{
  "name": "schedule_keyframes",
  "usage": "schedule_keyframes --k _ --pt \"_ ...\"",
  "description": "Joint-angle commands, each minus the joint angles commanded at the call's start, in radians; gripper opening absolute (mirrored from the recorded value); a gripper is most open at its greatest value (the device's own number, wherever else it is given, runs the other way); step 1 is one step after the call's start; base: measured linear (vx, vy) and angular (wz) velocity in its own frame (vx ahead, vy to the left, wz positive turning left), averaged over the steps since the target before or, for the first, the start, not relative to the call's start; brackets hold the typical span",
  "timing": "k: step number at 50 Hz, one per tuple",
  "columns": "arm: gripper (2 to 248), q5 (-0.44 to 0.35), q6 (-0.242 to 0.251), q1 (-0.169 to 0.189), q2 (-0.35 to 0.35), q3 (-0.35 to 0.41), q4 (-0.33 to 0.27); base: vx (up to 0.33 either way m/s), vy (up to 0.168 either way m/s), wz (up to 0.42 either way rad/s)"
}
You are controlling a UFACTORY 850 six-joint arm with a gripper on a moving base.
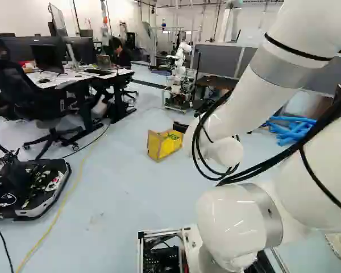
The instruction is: Pick up the bag on the ground and place it on the table
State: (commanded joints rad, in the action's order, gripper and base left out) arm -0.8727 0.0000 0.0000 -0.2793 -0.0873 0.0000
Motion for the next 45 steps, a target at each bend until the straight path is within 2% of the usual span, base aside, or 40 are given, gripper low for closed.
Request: schedule_keyframes --k 45 --pt "247 0.0 0.0 0.0 0.0 0.0 0.0 0.006 0.0 -0.003"
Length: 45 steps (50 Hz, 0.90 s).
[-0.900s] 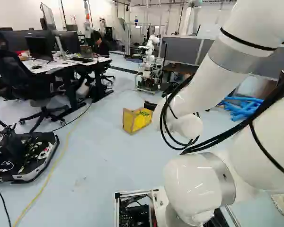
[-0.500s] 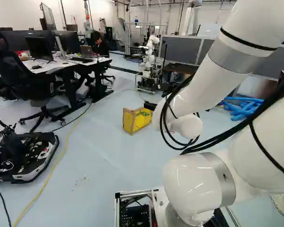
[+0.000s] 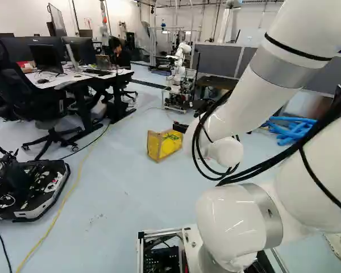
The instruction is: Pick up the bag on the ground and place it on the table
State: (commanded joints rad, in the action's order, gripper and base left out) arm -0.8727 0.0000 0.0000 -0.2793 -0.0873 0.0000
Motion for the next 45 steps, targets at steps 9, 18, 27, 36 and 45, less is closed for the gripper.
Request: schedule_keyframes --k 9,18,27,36,45 --pt "247 0.0 0.0 0.0 0.0 0.0 0.0 0.027 -0.001 -0.005" --pt "247 0.0 0.0 0.0 0.0 0.0 0.0 0.079 -0.002 -0.014" --pt "247 0.0 0.0 0.0 0.0 0.0 0.0 0.135 -0.001 -0.018" --pt "247 0.0 0.0 0.0 0.0 0.0 0.0 0.15 -0.003 -0.021" --pt "247 0.0 0.0 0.0 0.0 0.0 0.0 0.161 -0.004 -0.021"
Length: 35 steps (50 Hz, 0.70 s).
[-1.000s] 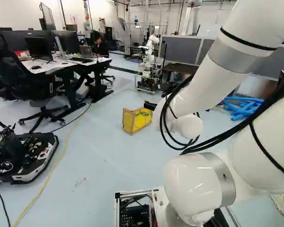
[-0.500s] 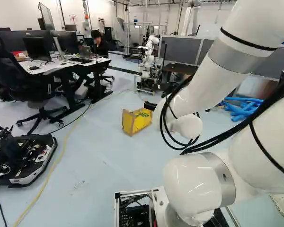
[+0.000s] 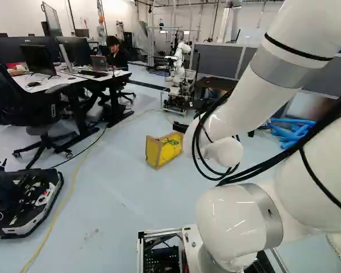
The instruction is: Pick up the bag on the ground and place it on the table
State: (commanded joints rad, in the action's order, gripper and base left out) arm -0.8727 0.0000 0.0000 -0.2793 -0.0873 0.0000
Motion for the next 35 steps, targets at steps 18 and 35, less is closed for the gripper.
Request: schedule_keyframes --k 18,35 --pt "247 0.0 0.0 0.0 0.0 0.0 0.0 0.179 -0.002 -0.022" --pt "247 0.0 0.0 0.0 0.0 0.0 0.0 0.195 0.0 -0.022"
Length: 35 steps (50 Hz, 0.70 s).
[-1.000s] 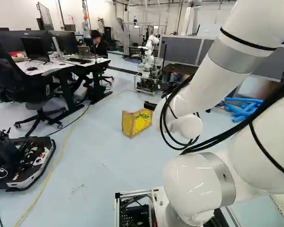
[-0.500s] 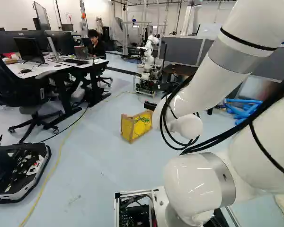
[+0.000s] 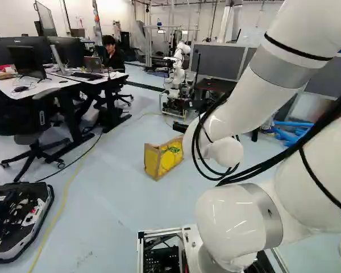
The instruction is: Pick up the bag on the ground and place it on the table
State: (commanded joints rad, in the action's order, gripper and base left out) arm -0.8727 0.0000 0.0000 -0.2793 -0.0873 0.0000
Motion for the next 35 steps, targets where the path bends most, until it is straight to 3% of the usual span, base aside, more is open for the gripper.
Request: schedule_keyframes --k 35 --pt "247 0.0 0.0 0.0 0.0 0.0 0.0 0.218 0.004 -0.001"
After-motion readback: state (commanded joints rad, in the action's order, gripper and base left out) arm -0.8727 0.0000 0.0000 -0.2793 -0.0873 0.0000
